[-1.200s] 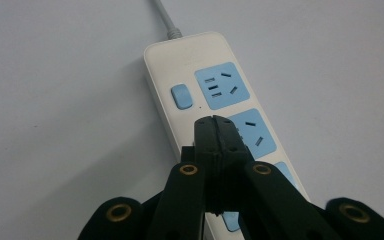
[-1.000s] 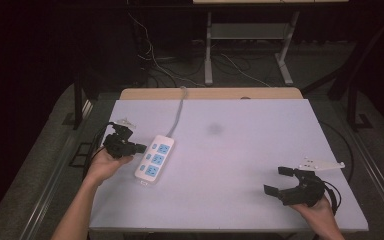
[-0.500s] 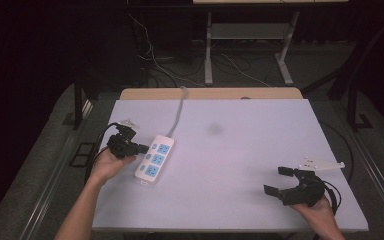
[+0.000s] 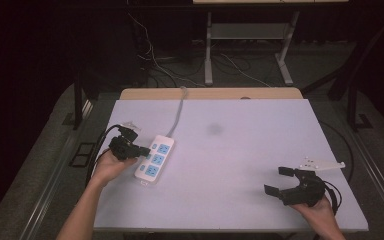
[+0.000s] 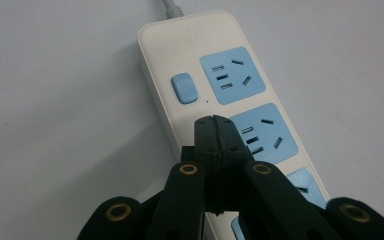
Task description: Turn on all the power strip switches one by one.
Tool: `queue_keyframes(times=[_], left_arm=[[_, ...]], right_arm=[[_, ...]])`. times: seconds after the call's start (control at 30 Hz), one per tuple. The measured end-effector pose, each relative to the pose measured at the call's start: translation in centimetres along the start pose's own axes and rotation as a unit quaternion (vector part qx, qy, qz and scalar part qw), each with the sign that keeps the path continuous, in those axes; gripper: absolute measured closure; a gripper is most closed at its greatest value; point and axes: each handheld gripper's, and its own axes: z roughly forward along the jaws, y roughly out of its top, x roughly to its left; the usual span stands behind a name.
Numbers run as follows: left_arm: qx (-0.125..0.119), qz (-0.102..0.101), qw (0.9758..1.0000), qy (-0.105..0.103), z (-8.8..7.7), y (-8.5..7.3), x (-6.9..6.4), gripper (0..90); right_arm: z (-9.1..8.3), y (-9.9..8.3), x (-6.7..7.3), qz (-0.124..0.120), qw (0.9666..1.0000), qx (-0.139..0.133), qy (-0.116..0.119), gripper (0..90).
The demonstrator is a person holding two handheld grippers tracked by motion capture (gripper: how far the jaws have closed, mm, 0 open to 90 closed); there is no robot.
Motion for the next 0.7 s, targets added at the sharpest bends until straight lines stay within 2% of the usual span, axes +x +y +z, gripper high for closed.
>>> queue_keyframes(times=[0.7], left_arm=[[-0.002, -0.004, 0.9999, -0.010, 0.26, -0.10, 0.08, 89.5]], right_arm=[[-0.09, -0.01, -0.09, 0.001, 1.0000, -0.001, -0.001, 1.5]])
